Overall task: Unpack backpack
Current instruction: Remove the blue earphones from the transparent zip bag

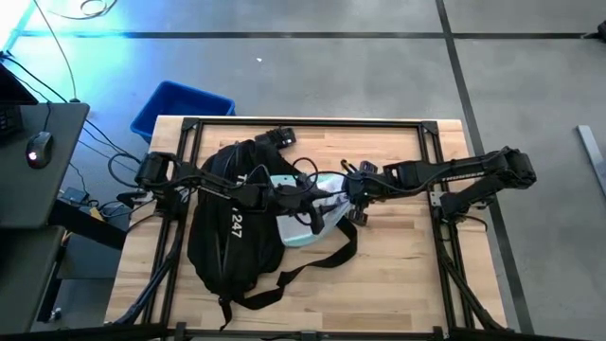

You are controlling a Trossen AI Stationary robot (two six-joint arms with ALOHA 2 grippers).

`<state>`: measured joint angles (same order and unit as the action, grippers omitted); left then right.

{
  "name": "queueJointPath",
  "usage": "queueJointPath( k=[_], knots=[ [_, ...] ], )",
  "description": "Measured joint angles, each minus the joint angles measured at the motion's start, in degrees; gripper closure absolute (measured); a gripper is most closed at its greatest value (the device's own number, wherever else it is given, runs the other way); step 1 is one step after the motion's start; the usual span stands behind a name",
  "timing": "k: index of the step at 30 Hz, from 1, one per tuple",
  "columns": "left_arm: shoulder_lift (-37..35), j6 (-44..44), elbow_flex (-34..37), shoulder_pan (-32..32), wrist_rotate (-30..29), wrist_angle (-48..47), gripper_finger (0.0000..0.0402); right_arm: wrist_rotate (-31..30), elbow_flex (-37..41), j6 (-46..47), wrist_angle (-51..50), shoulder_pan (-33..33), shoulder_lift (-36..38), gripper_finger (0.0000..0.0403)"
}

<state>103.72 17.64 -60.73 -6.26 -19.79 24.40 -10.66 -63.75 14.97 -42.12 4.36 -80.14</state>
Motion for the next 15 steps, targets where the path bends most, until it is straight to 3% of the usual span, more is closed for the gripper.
queueJointPath(
  k=[4,10,15],
  knots=[
    [-0.07,3.32,-0.02,1.00,0.80,-1.75,0.0292,0.16,0.00,0.65,0.31,0.02,-0.02,0.0403],
    [-0.07,7.34,-0.02,2.25,4.49,-2.95,0.0392,0.75,0.00,1.72,0.18,0.17,-0.02,0.0403],
    [-0.07,7.01,-0.02,2.19,3.19,-4.06,0.0384,1.27,0.00,2.76,0.10,0.17,0.63,0.0403]
  ],
)
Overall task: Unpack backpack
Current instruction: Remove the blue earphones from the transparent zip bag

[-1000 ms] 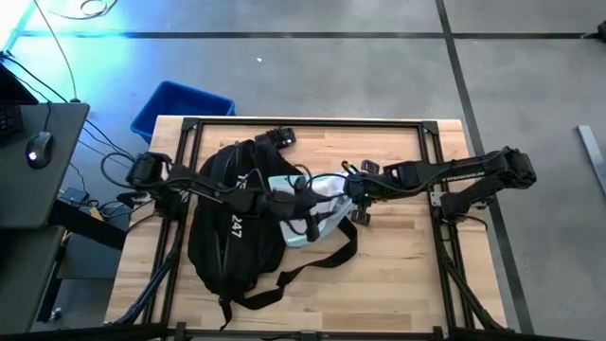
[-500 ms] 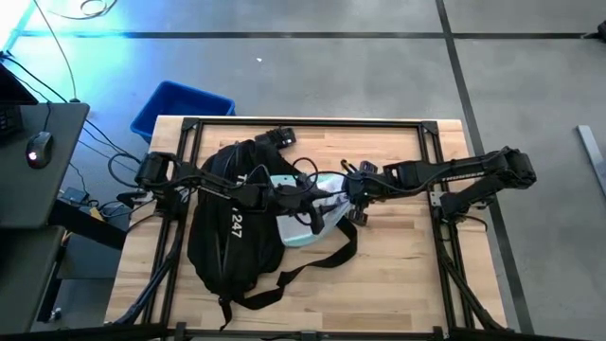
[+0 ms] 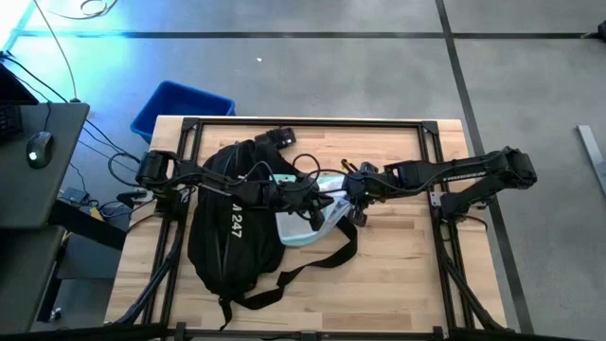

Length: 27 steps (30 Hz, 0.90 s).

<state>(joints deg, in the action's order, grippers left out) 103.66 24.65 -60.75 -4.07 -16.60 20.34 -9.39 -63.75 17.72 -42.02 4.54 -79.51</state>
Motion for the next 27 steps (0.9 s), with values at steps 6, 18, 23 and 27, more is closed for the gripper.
queueJointPath(
  k=[6,18,23,27],
  knots=[
    [0.00,-3.75,0.00,0.06,4.35,1.73,0.0383,0.54,0.00,1.65,-0.16,0.00,0.88,0.0403],
    [-0.35,-14.13,-4.98,-1.54,6.58,-6.54,0.0335,2.47,0.00,6.69,-0.44,0.00,0.92,0.0403],
    [-0.98,-19.37,-12.32,-3.09,4.19,-17.64,0.0318,3.02,0.00,9.49,-1.42,0.02,0.94,0.0403],
    [-0.85,-23.75,-13.12,-2.68,-0.55,-21.56,0.0298,3.02,0.00,12.05,-2.38,0.02,0.94,0.0403]
  ],
)
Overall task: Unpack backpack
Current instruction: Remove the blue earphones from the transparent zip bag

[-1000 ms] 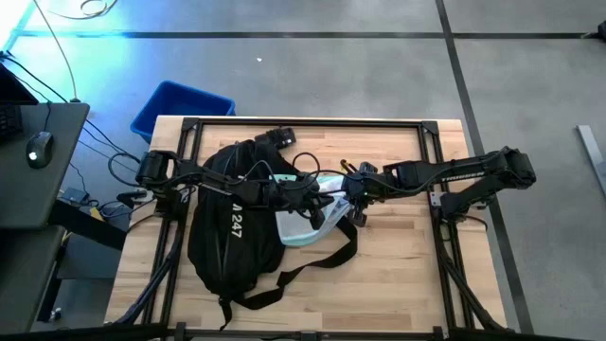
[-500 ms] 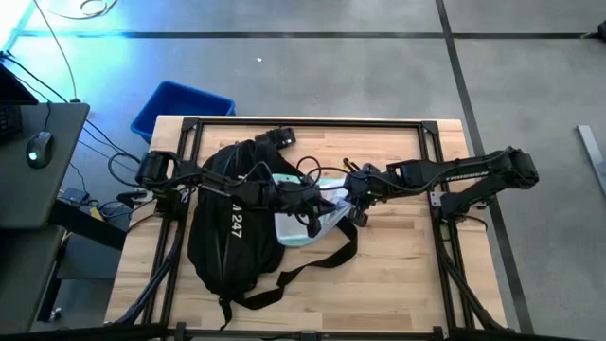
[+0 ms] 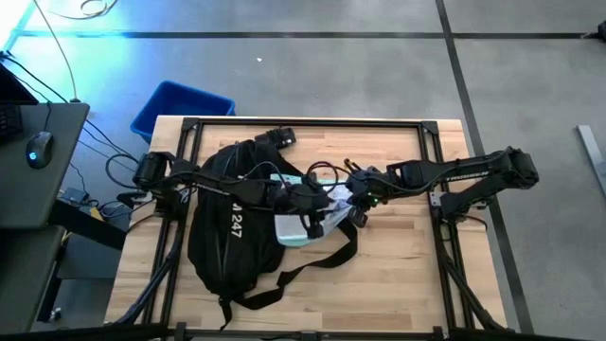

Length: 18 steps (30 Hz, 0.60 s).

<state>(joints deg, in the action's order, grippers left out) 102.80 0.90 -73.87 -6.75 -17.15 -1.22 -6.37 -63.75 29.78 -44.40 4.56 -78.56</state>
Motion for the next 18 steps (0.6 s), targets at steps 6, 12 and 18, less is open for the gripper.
queueJointPath(
  k=[6,12,18],
  knots=[
    [0.74,1.88,-0.06,3.93,6.00,-2.02,0.0249,0.00,0.00,1.39,0.00,0.00,0.00,0.0403],
    [3.52,1.94,-0.10,7.31,13.73,-1.11,0.0233,-0.33,0.00,6.17,-0.13,0.29,0.02,0.0403],
    [6.23,0.50,-0.10,8.29,18.26,-1.29,0.0278,-2.42,0.00,9.20,-0.32,1.67,0.02,0.0403]
  ],
)
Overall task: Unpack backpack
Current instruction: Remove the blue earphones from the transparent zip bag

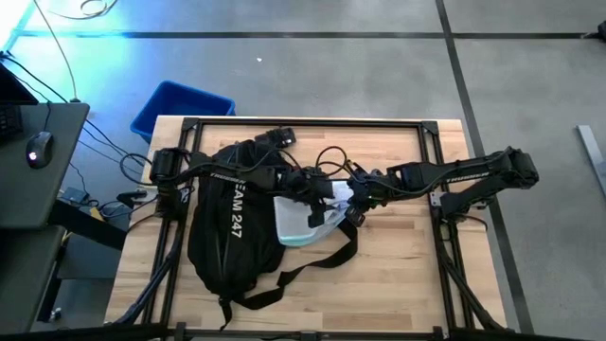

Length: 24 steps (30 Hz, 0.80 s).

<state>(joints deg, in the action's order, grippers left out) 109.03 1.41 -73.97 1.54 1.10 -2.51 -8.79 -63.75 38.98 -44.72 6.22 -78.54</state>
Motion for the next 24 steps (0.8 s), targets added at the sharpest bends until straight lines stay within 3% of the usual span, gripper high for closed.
queueJointPath(
  k=[6,12,18,24],
  knots=[
    [-0.38,-2.20,0.00,-0.06,-0.32,-0.99,0.0391,-0.23,0.00,2.19,-0.34,1.42,0.00,0.0403],
    [-0.55,-4.96,-1.49,0.02,-3.02,-3.36,0.0400,-0.24,0.00,2.87,-2.88,2.75,0.00,0.0403],
    [-0.50,-7.32,-7.45,0.04,-2.26,-4.63,0.0401,-1.53,-0.17,11.42,-16.45,3.34,0.03,0.0397],
    [-0.44,-7.15,-10.99,0.74,-1.97,-2.75,0.0401,0.59,-0.09,14.79,-20.19,4.37,4.01,0.0340]
  ],
)
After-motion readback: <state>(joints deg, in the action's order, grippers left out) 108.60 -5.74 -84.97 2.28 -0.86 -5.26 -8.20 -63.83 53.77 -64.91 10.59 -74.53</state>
